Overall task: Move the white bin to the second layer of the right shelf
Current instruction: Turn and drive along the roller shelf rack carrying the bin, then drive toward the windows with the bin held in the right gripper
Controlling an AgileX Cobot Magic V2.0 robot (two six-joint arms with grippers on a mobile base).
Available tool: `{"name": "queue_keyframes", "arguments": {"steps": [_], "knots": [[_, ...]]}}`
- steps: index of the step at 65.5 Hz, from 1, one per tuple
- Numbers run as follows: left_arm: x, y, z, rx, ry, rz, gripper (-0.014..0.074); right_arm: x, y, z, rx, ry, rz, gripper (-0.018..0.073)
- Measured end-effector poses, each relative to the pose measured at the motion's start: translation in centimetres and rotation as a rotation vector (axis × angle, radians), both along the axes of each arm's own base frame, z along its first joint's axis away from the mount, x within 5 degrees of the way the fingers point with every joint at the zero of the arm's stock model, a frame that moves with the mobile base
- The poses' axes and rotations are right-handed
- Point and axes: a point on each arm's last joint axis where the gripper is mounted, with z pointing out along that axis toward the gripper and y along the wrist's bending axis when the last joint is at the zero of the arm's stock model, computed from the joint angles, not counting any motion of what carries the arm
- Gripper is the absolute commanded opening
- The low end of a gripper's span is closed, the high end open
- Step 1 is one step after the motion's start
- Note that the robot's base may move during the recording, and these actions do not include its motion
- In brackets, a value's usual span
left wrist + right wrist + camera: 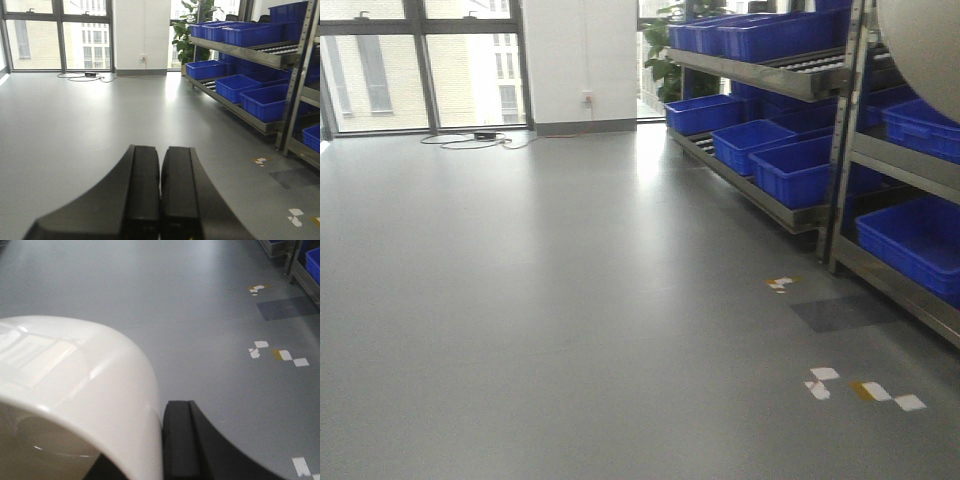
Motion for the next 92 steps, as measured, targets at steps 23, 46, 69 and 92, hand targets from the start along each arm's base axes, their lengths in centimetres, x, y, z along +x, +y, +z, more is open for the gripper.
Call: {"name": "queue_keyframes", "arguments": {"steps": [23, 46, 69, 92], "knots": [[0.0, 0.0, 0.0, 0.0, 0.0, 0.0, 0.0085, 0.0, 0.0, 0.0, 0.0, 0.0, 0.0, 0.0055], [0.0, 0.0, 0.0, 0.0, 0.0, 0.0, 0.0085, 0.0, 0.0, 0.0, 0.0, 0.0, 0.0, 0.0055], [0.0, 0.0, 0.0, 0.0, 0.0, 0.0, 0.0085, 0.0, 0.0, 0.0, 0.0, 0.0, 0.0, 0.0055], [0.0, 0.0, 0.0, 0.0, 0.0, 0.0, 0.0085, 0.0, 0.0, 0.0, 0.0, 0.0, 0.0, 0.0055]]}}
